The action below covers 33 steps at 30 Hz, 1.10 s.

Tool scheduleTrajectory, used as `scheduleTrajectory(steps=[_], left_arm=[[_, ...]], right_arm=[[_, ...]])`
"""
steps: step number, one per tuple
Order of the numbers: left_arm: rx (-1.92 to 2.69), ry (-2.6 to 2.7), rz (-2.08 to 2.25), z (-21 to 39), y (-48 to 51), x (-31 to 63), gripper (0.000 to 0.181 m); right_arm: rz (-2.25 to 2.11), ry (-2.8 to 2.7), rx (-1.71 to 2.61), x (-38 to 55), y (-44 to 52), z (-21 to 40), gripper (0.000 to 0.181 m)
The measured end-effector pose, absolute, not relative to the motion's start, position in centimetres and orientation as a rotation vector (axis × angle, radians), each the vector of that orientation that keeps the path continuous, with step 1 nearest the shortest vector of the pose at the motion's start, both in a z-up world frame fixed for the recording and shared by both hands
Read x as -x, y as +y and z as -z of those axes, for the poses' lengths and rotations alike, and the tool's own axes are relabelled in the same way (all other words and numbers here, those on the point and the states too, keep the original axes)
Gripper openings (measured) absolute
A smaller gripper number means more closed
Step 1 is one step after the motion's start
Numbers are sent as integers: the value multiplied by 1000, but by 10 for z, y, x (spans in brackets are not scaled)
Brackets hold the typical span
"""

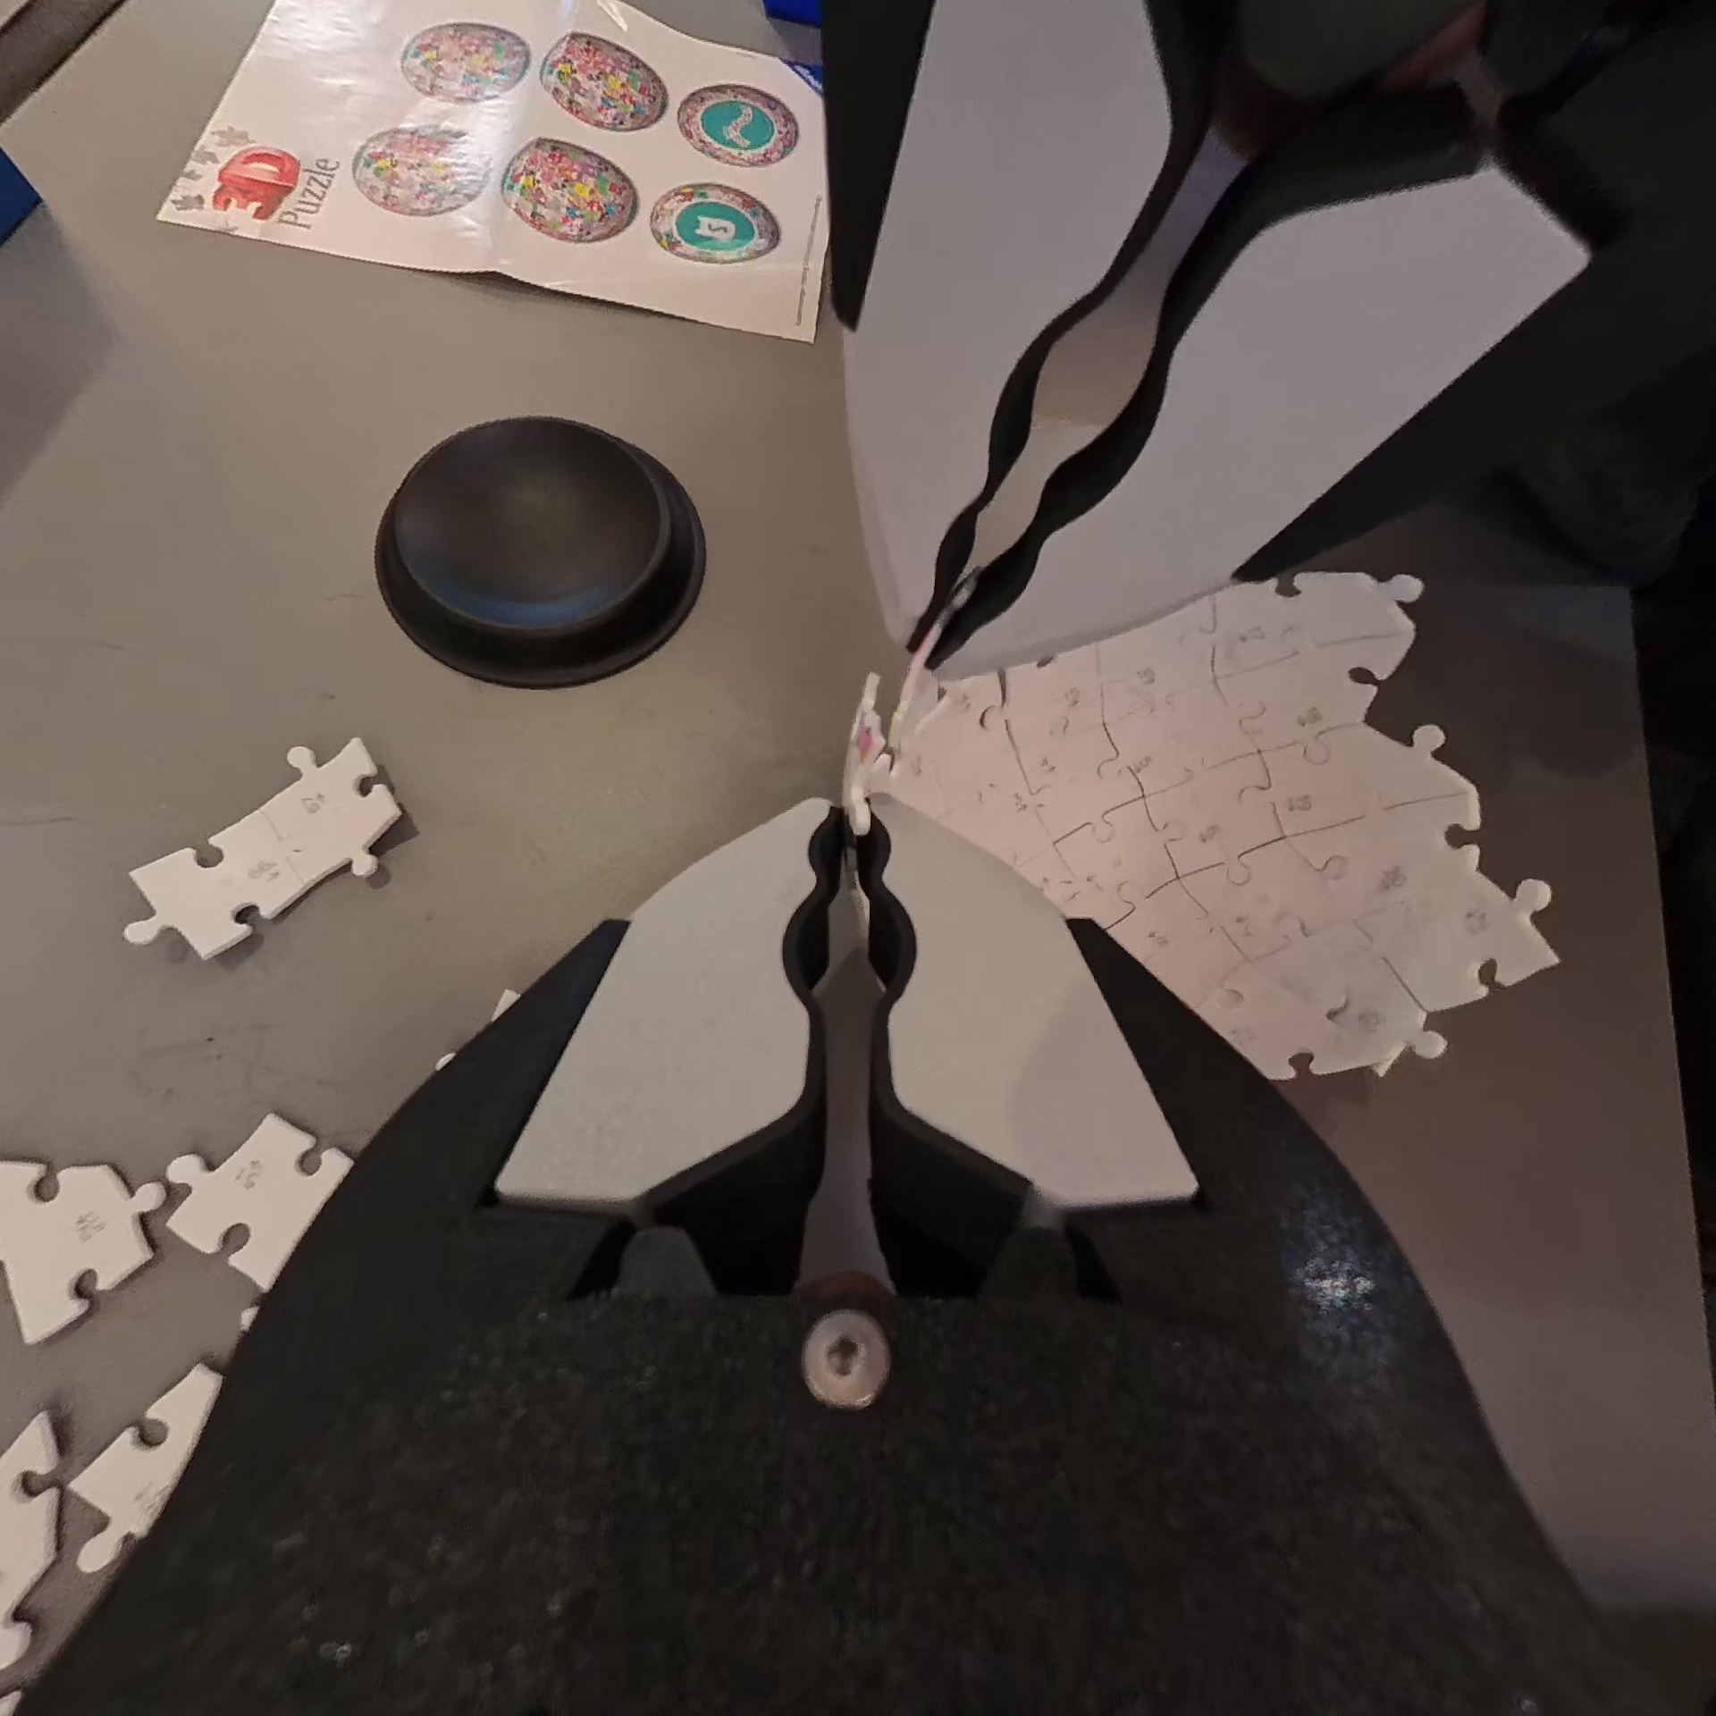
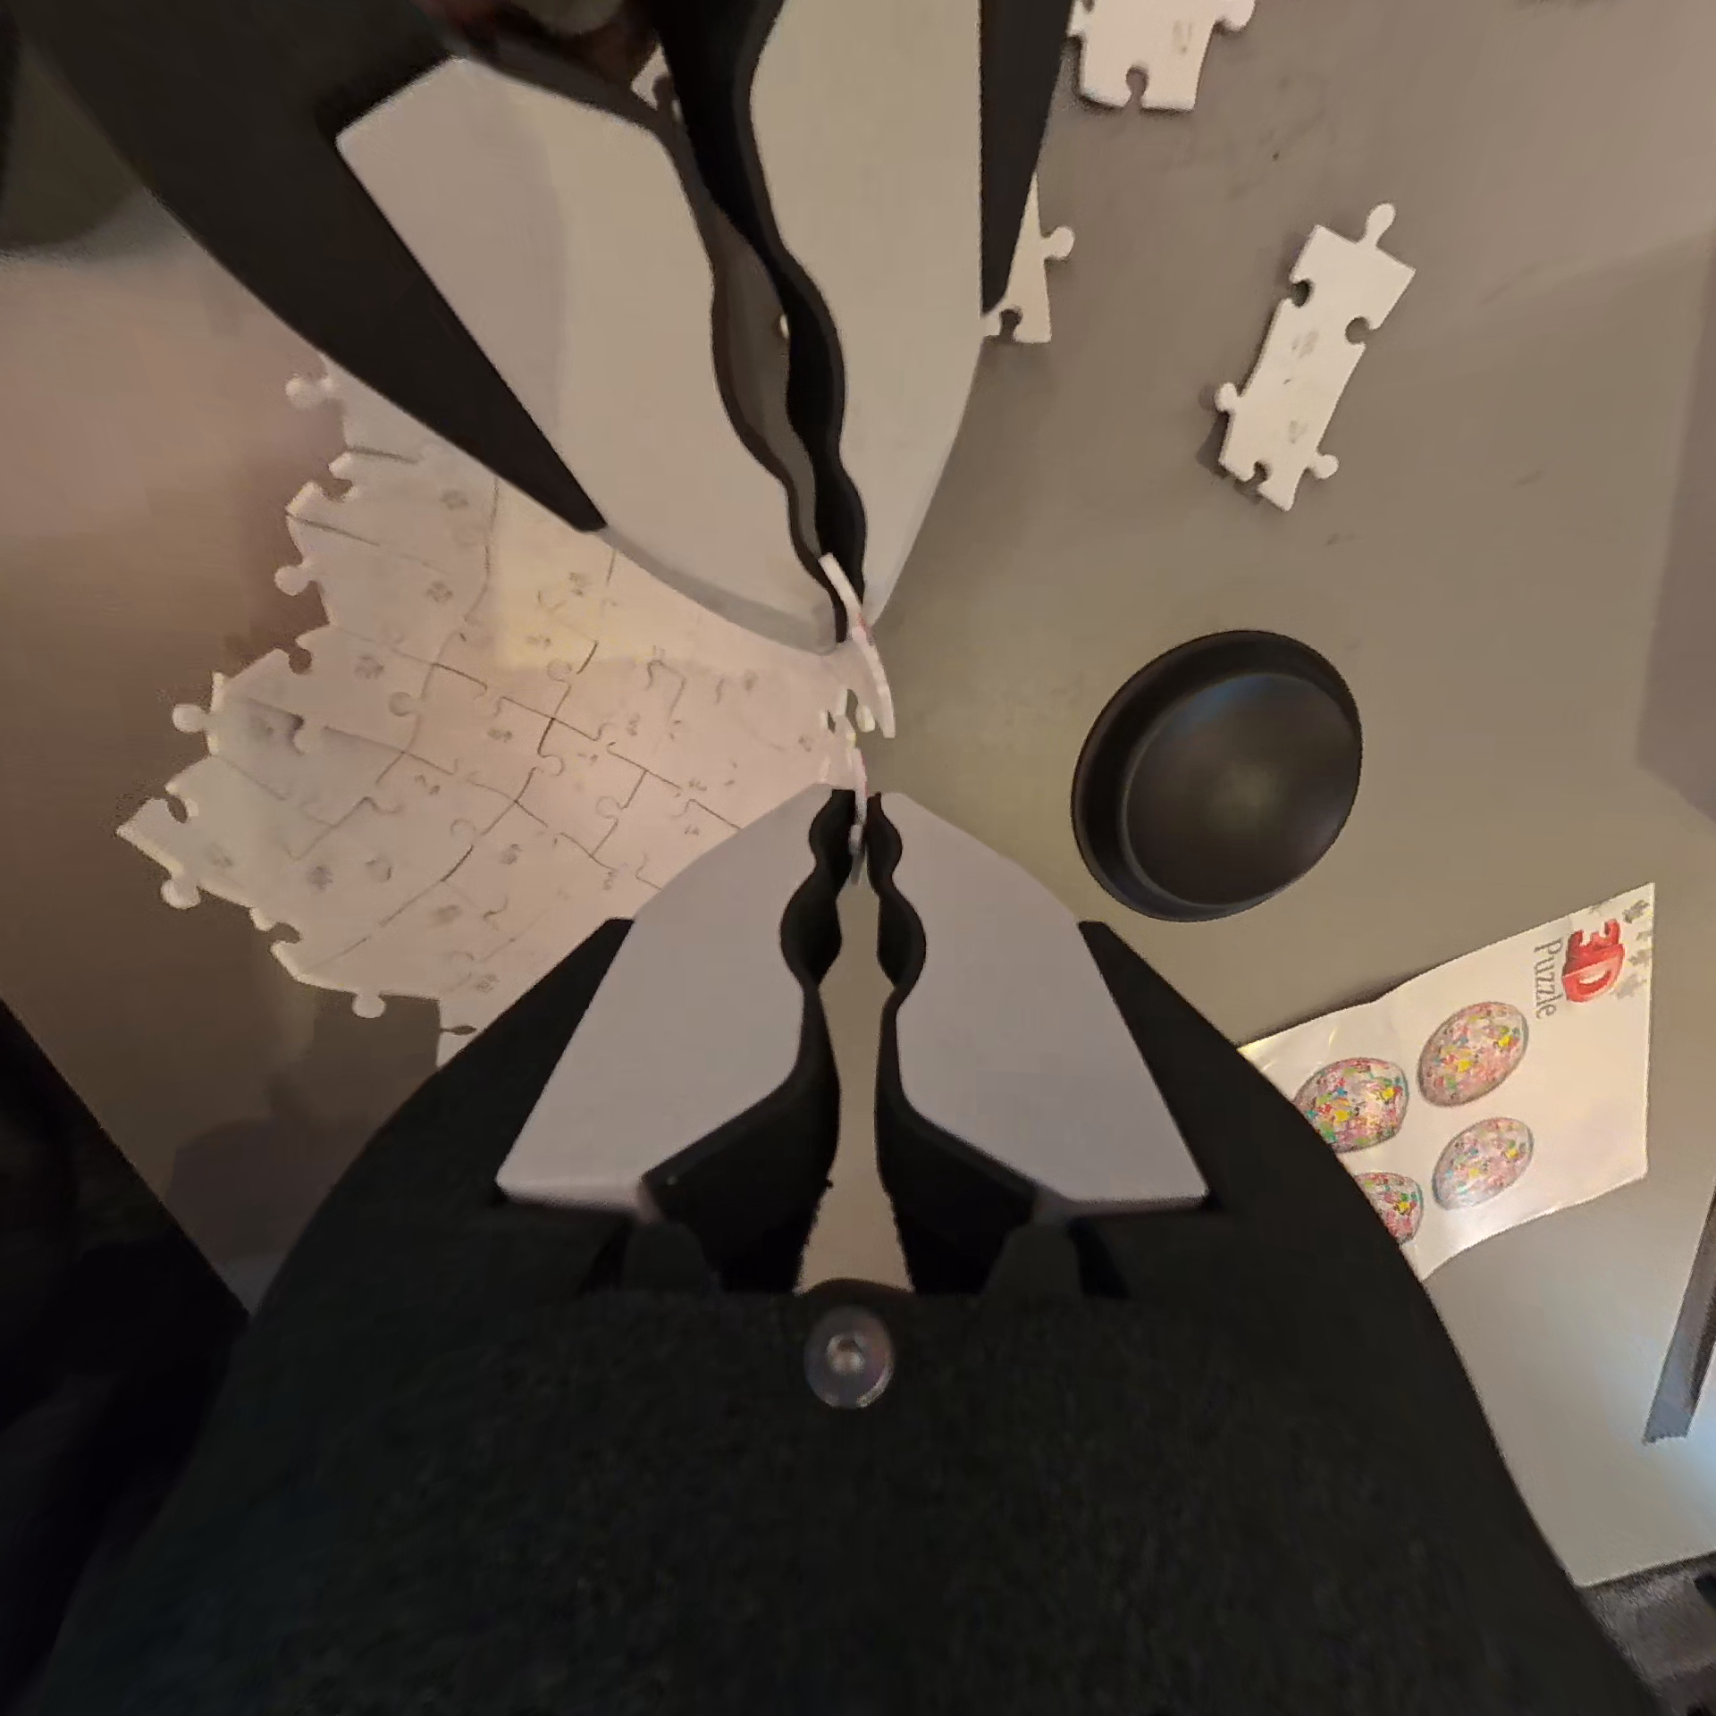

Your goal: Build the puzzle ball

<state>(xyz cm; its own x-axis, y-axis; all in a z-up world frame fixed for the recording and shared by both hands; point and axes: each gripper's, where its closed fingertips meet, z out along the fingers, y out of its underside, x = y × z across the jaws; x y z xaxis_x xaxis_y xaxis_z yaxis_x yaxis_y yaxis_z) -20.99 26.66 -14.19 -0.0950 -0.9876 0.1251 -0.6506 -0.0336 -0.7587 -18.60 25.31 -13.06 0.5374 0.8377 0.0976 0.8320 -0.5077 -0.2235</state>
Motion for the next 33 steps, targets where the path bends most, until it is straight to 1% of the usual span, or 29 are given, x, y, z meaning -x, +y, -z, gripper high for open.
scheduleTrajectory(steps=[18,25,33], left_arm=[[1717,1789,995,147,266,211,2],[1708,1790,1007,148,266,210,2],[1762,1773,1014,155,269,210,2]], right_arm=[[-5,-1468,2494,190,258,139,3],[-2,-1478,2452,188,263,142,7],[-87,-1439,2423,187,268,149,8]])
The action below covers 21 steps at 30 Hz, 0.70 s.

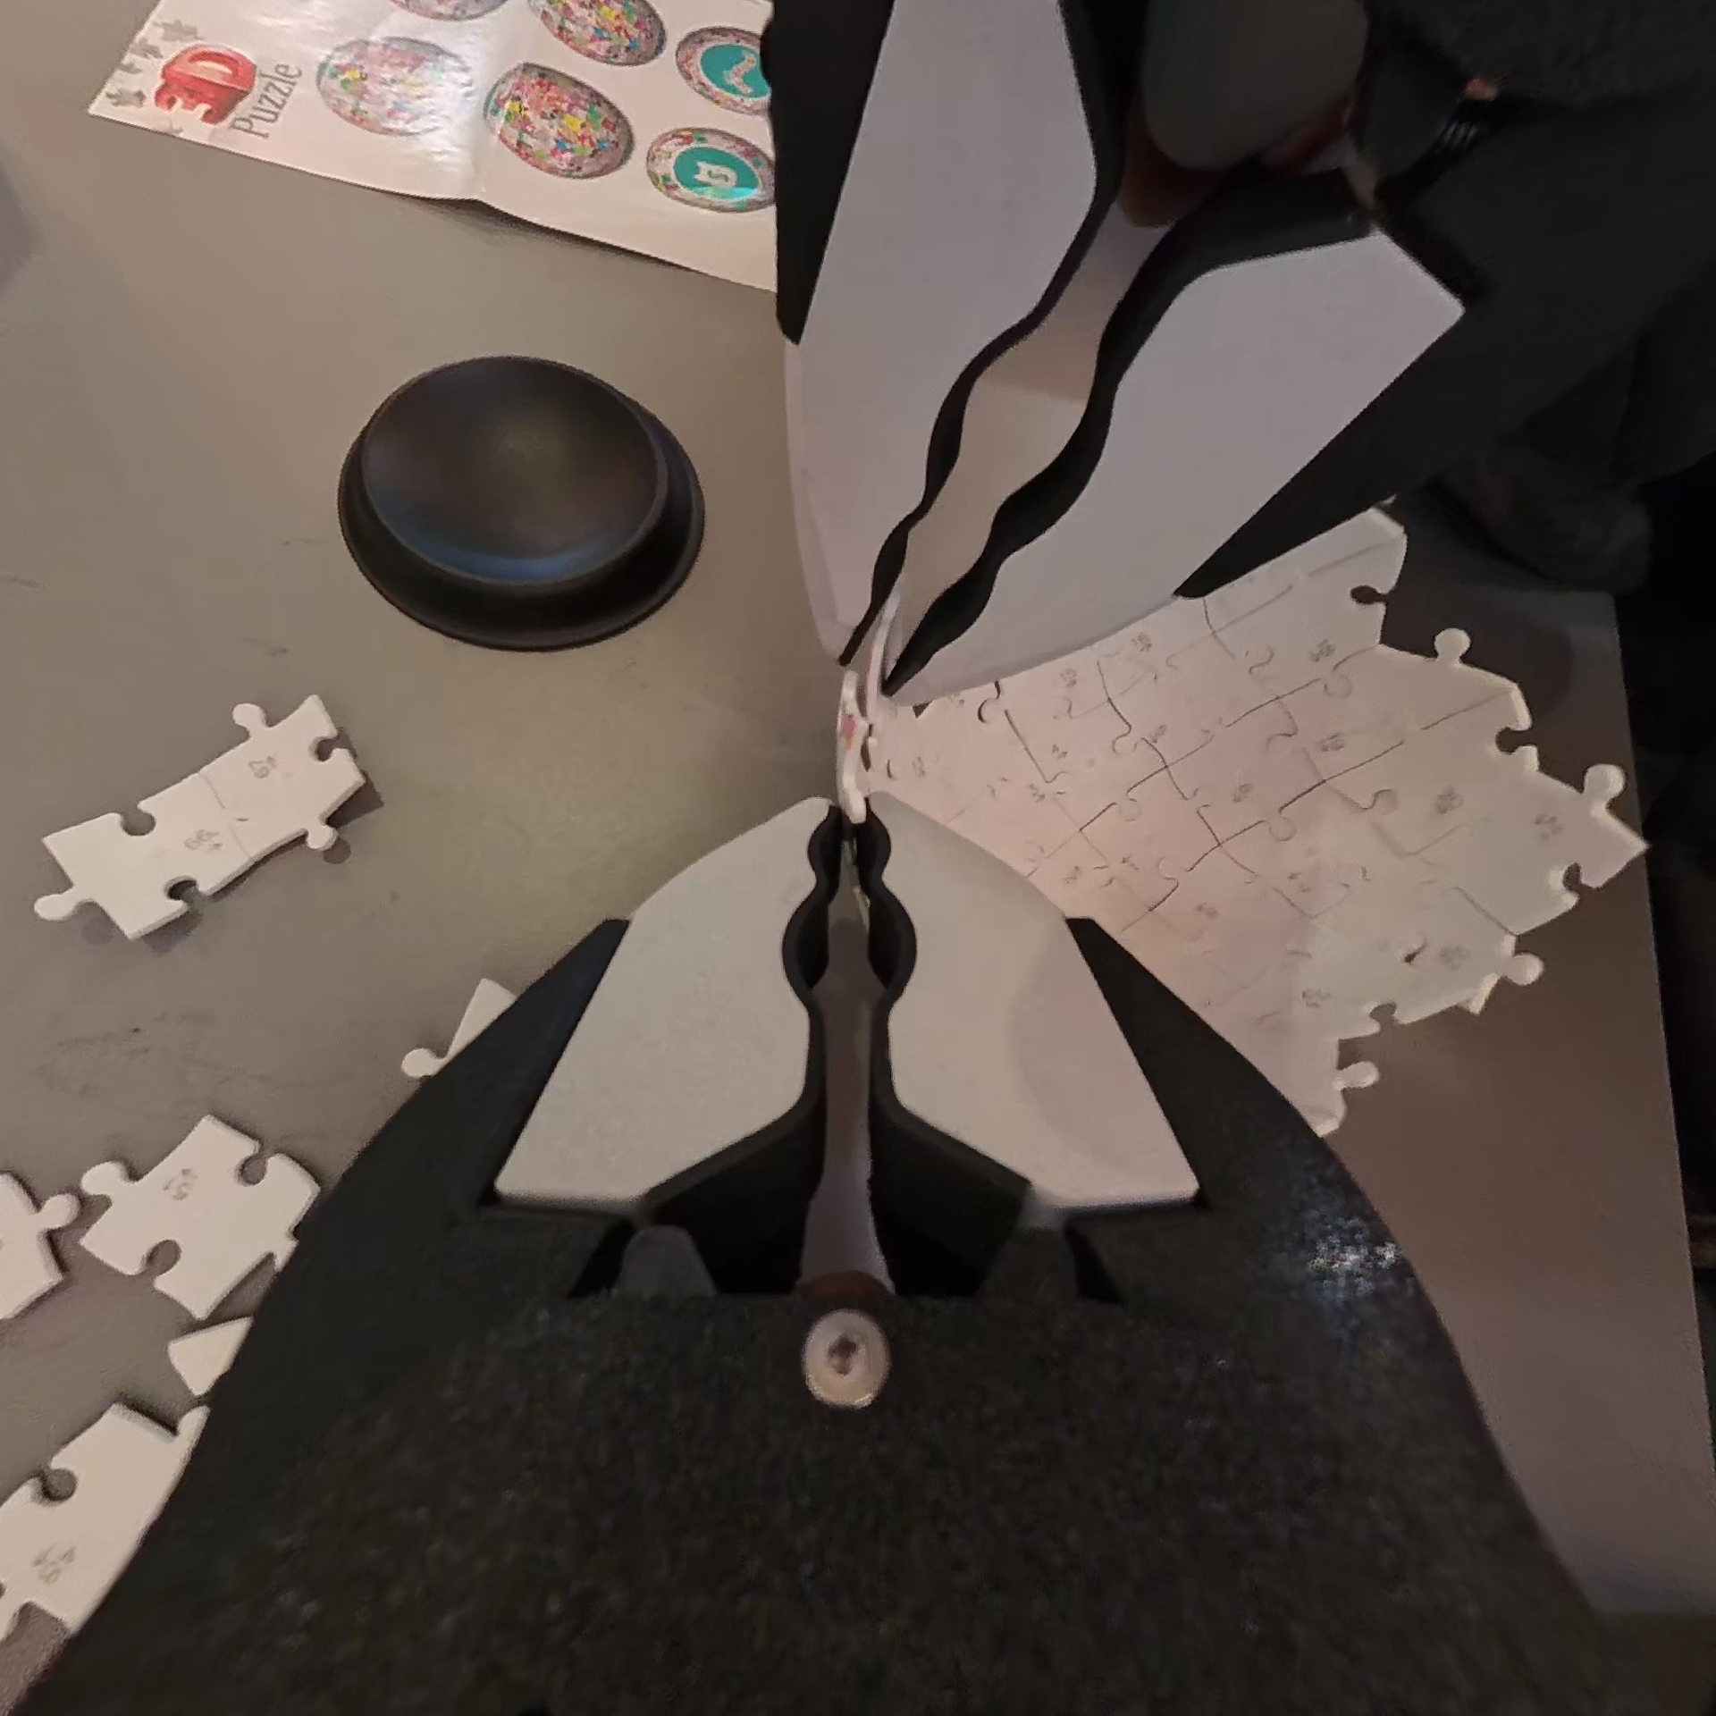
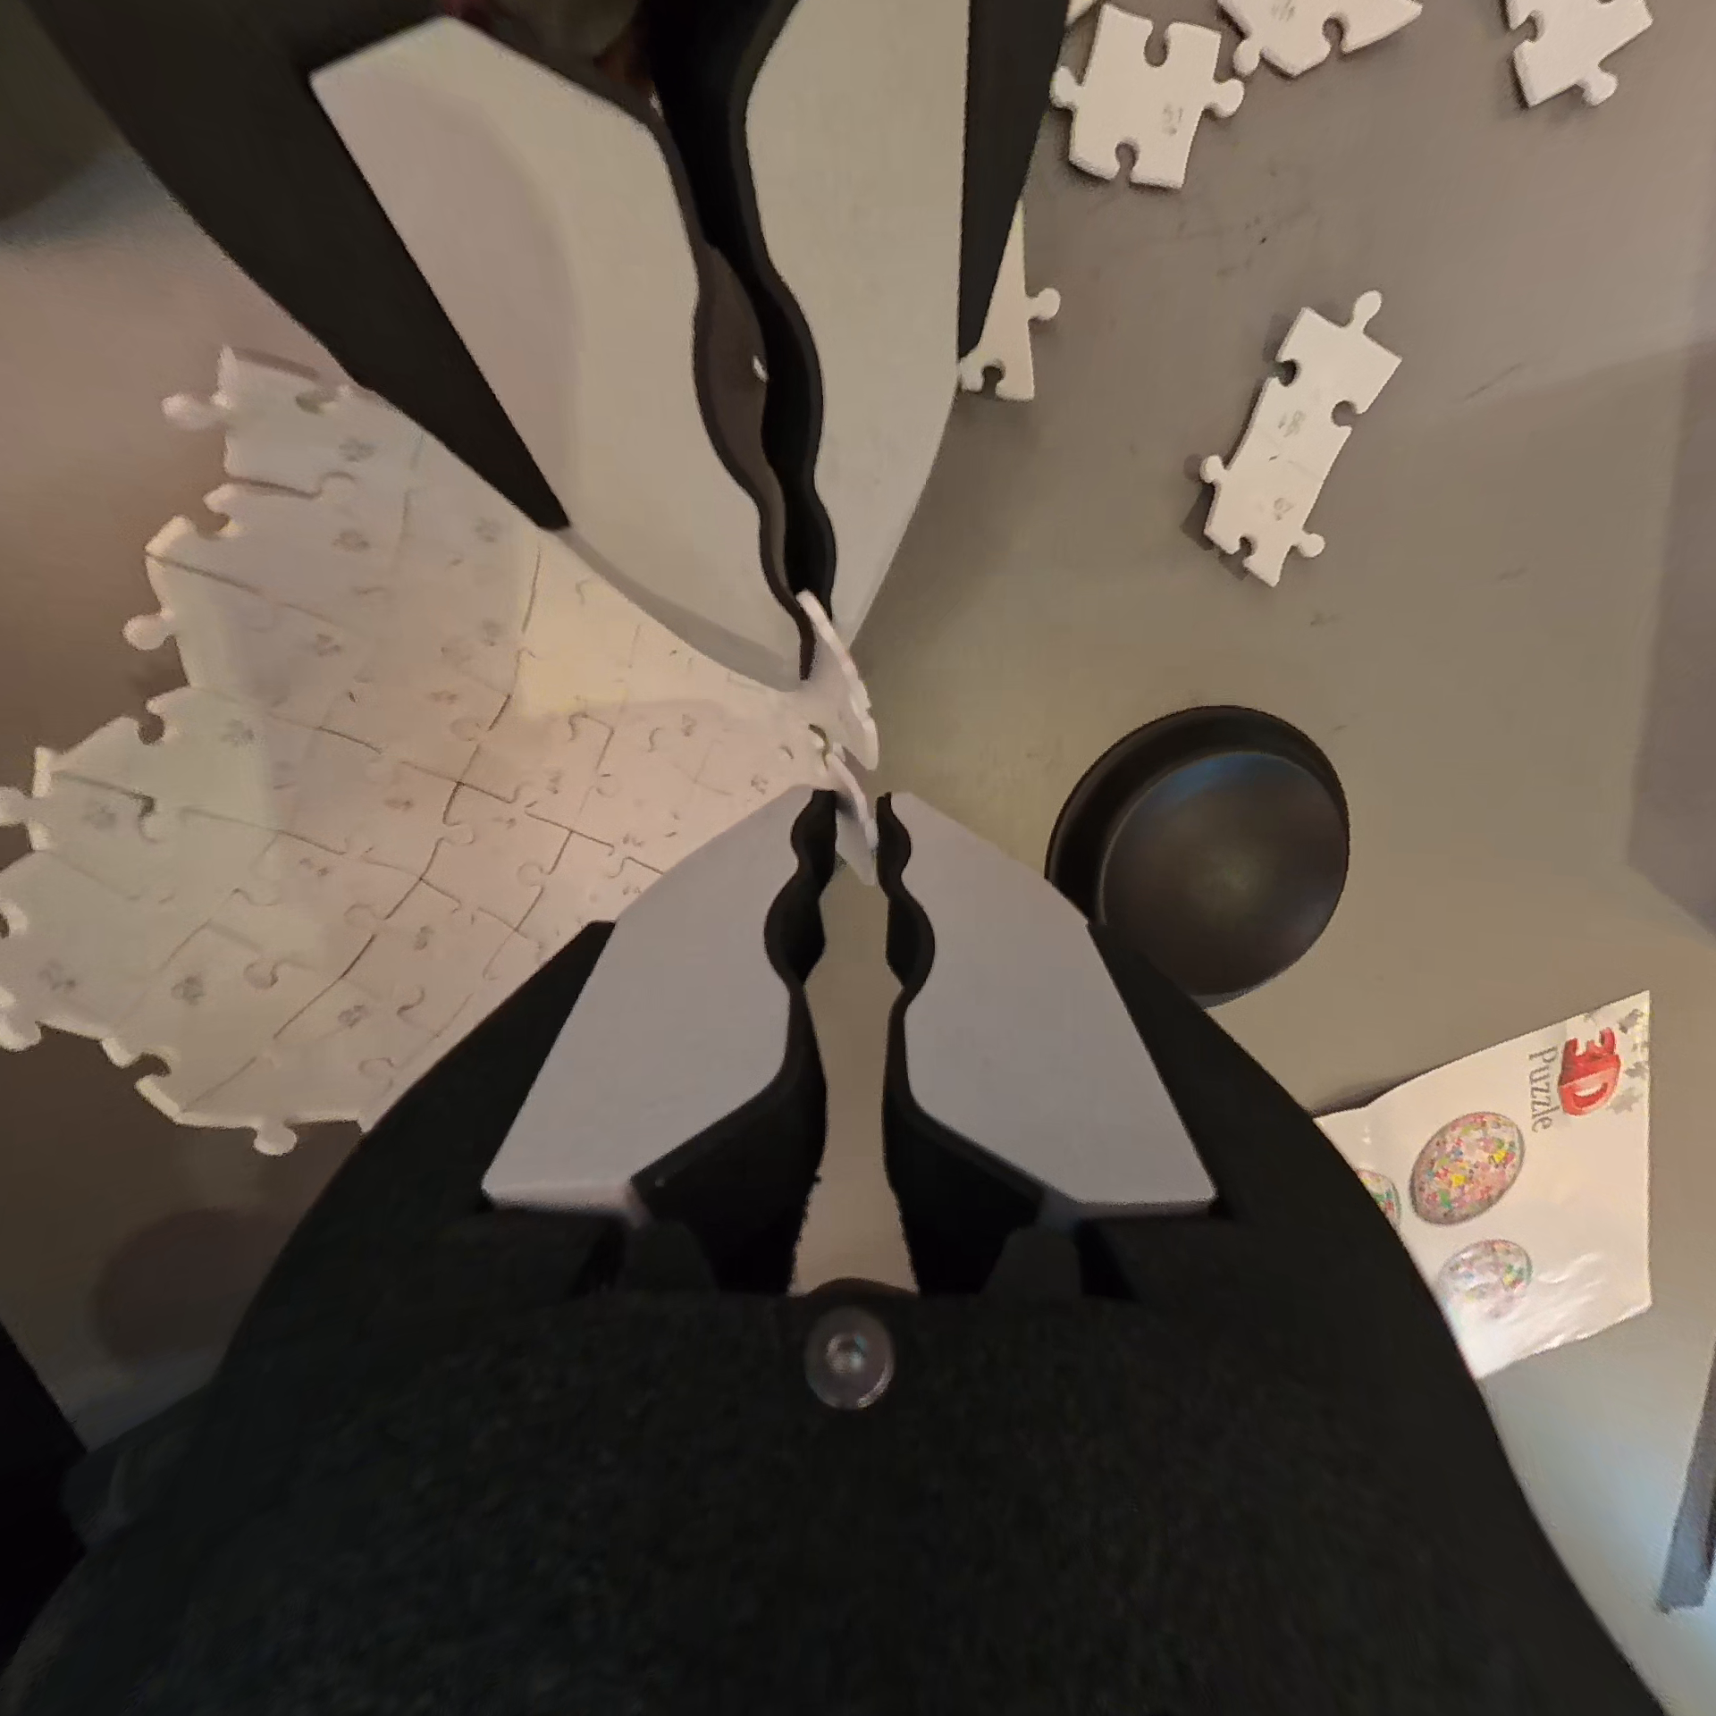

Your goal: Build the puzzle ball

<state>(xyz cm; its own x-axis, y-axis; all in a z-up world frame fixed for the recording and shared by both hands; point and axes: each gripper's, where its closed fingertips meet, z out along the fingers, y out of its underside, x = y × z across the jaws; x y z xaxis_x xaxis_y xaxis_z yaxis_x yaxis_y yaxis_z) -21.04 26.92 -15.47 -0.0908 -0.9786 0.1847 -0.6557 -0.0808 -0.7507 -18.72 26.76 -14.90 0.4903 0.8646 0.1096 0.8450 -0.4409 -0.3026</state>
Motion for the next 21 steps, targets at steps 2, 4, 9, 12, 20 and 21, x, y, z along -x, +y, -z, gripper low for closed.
scheduleTrajectory(steps=[2,4,9,12,20,21], left_arm=[[1775,1769,1013,156,270,211,2],[1787,1764,1018,157,270,211,2],[1821,1757,1023,160,271,212,2],[1844,1752,1016,162,273,212,2],[1862,1742,1030,163,274,212,2],[1862,1741,1036,163,273,212,2]], right_arm=[[-110,-1432,2412,188,269,150,9],[-114,-1442,2397,189,269,152,8],[-48,-1487,2368,190,269,154,7],[4,-1498,2358,191,270,156,7],[52,-1476,2370,189,277,158,13],[55,-1473,2368,189,278,158,13]])
